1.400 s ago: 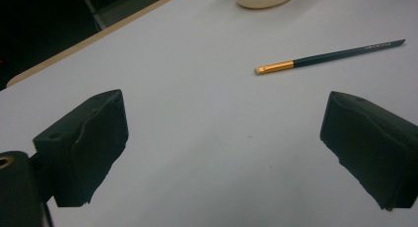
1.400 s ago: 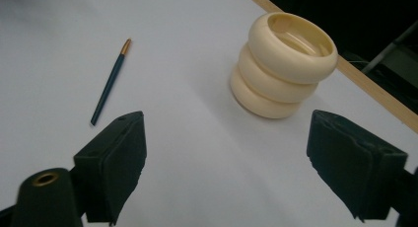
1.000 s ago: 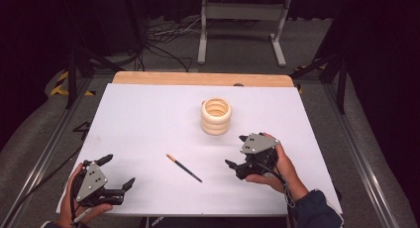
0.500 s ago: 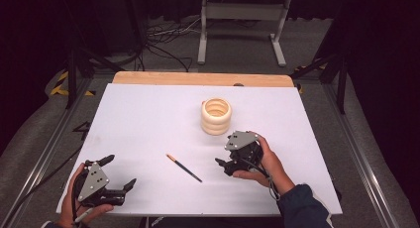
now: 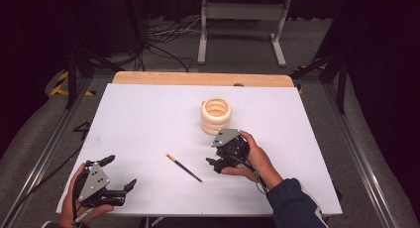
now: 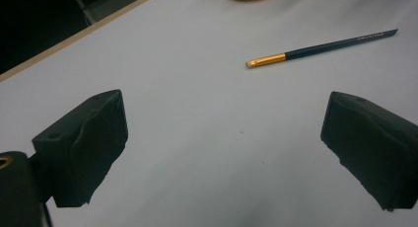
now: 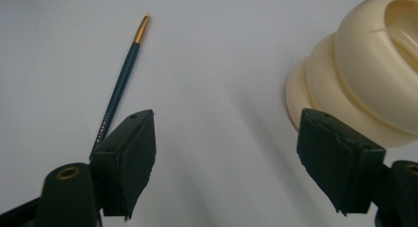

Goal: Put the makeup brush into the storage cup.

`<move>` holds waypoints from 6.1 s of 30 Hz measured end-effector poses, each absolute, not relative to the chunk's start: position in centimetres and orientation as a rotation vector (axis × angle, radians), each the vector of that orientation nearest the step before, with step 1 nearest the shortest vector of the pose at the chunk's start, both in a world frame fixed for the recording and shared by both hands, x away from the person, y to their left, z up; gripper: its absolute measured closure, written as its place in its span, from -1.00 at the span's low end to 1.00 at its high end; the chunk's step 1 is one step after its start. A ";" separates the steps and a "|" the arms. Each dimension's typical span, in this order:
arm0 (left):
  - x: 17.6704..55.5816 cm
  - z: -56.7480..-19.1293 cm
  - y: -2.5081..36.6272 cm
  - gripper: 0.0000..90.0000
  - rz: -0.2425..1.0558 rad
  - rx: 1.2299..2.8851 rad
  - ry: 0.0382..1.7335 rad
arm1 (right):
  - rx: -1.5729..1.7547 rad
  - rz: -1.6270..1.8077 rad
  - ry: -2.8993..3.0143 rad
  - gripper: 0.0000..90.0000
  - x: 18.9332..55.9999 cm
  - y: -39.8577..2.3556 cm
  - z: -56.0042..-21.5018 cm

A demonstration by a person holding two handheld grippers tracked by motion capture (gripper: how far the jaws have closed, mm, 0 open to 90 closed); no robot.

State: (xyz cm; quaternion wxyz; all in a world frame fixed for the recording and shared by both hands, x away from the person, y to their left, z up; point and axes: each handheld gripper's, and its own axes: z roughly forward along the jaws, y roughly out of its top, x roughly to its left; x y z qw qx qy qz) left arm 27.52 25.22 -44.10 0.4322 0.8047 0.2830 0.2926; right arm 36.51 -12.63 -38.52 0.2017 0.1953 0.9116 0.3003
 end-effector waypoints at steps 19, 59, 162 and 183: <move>27.2 -44.2 25.4 -0.89 0.712 2.022 0.699 | 0.511 0.683 2.692 -0.37 38.8 -6.2 -39.4; 27.1 -44.5 25.5 -0.88 0.675 2.044 0.714 | 0.494 0.423 3.014 0.16 38.8 1.4 -41.6; 27.1 -44.5 25.7 -0.89 0.677 2.032 0.721 | 0.682 1.232 2.283 0.86 39.8 -14.0 -31.2; 27.1 -44.3 25.7 -0.90 0.696 2.022 0.723 | 0.717 1.381 2.096 0.86 41.7 -16.9 -29.3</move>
